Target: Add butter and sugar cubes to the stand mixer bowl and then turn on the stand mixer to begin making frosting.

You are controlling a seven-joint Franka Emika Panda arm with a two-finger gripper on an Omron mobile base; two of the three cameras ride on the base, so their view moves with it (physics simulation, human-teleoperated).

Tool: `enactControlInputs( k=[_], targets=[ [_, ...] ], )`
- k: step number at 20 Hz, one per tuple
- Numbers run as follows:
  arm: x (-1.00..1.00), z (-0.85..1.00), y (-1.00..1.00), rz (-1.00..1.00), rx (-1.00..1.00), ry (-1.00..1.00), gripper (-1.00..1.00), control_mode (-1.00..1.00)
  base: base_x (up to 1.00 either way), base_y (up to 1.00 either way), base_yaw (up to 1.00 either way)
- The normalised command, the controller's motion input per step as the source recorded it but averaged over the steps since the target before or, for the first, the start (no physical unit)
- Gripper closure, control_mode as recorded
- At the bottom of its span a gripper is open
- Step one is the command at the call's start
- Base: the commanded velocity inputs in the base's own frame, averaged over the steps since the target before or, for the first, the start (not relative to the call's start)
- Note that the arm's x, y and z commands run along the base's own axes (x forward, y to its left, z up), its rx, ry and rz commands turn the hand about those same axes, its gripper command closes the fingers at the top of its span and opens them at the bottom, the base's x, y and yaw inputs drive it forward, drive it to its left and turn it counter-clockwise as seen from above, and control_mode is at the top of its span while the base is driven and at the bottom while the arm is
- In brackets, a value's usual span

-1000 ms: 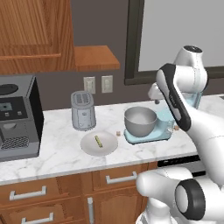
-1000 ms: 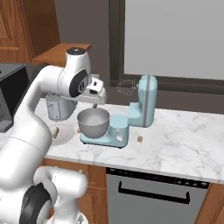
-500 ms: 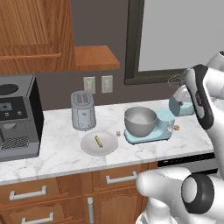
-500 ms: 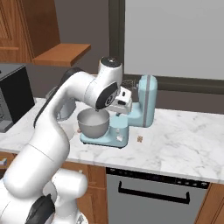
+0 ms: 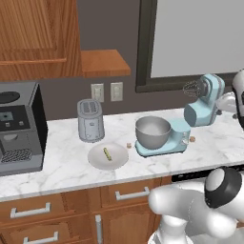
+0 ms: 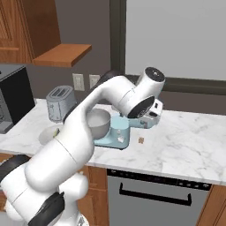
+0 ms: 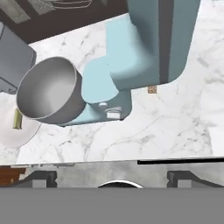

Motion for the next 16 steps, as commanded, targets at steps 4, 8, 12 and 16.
enactControlInputs(
  k=[4, 8, 12, 16],
  targets=[
    [-0.07, -0.14, -0.86, 0.00, 0.14, -0.02, -1.00, -1.00, 0.00, 0.00, 0.00],
    [-0.06, -0.24, -0.61, 0.06, 0.15, -0.08, -1.00, -1.00, 0.00, 0.00, 0.00],
    [0.00, -0.37, -0.25, 0.15, 0.18, -0.16, -1.00, -1.00, 0.00, 0.00, 0.00],
    [-0.01, -0.41, -0.05, 0.18, 0.17, -0.29, -1.00, -1.00, 0.00, 0.00, 0.00]
  ],
)
